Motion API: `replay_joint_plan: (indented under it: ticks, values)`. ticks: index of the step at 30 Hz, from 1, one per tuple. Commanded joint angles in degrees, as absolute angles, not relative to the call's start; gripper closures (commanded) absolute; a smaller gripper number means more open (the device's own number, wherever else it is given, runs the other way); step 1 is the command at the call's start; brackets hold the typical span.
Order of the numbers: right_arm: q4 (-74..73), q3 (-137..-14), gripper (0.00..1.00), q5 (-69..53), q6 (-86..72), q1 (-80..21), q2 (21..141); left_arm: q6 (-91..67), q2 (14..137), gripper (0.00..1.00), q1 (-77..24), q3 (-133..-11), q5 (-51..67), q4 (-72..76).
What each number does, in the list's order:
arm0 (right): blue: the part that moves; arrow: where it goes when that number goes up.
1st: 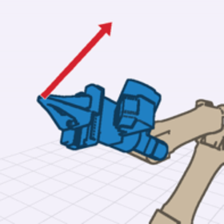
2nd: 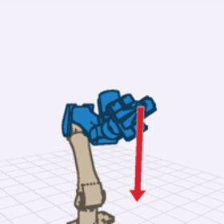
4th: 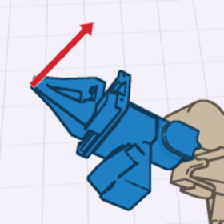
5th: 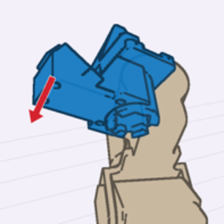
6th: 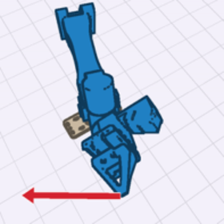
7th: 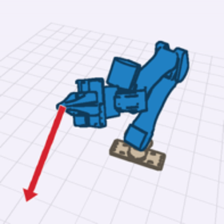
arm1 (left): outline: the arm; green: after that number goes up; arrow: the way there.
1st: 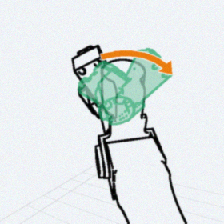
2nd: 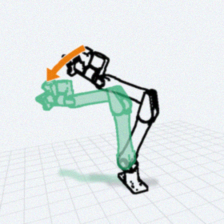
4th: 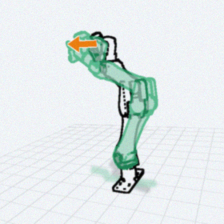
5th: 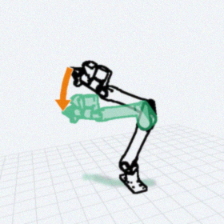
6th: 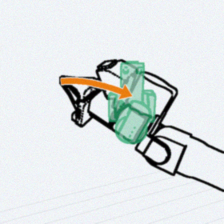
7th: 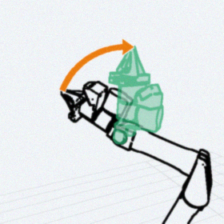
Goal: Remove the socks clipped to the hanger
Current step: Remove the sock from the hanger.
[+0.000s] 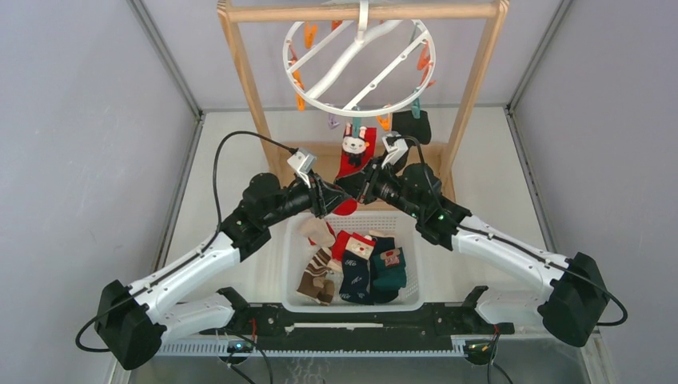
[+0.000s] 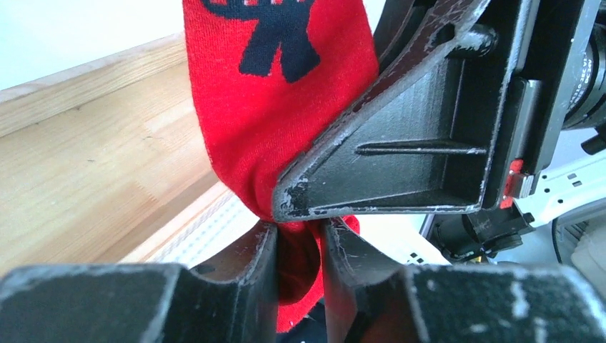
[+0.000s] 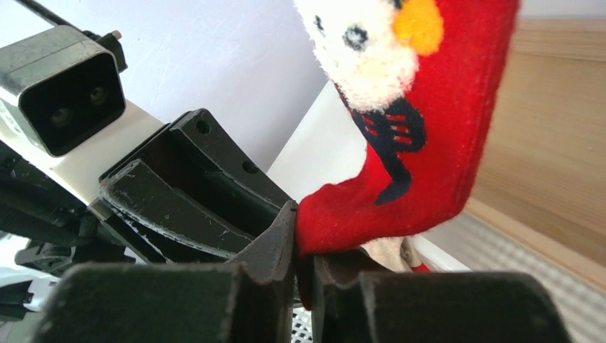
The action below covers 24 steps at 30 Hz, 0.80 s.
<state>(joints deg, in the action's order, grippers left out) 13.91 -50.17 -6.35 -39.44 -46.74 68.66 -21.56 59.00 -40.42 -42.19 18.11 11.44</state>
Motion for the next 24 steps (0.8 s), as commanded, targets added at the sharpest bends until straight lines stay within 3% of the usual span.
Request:
replay_joint_plan:
  ticks: [1,4,6,13,24]
  values:
    - [13.6,-52.2,0.73,-8.3,-39.0,-44.6,64.8,-21.7,58.9,0.71,-40.4,-45.0,21.3,12.7]
    - [11.6,-52.2,0.54,-9.5,-37.6,-42.1,62.7,-22.2,58.0,0.71,-40.2,-45.2,21.5,11.9]
    - [10.0,-52.2,0.48,-10.5,-36.3,-39.9,60.9,-22.6,57.6,0.71,-39.9,-45.6,22.2,11.2]
    - [13.8,-52.9,0.45,-20.9,-31.7,-31.9,56.3,-24.9,58.8,0.71,-38.9,-49.1,27.3,7.6]
    - [25.5,-57.5,0.47,-31.0,-28.8,-30.3,61.3,-30.7,56.8,0.71,-33.9,-50.8,33.0,6.5]
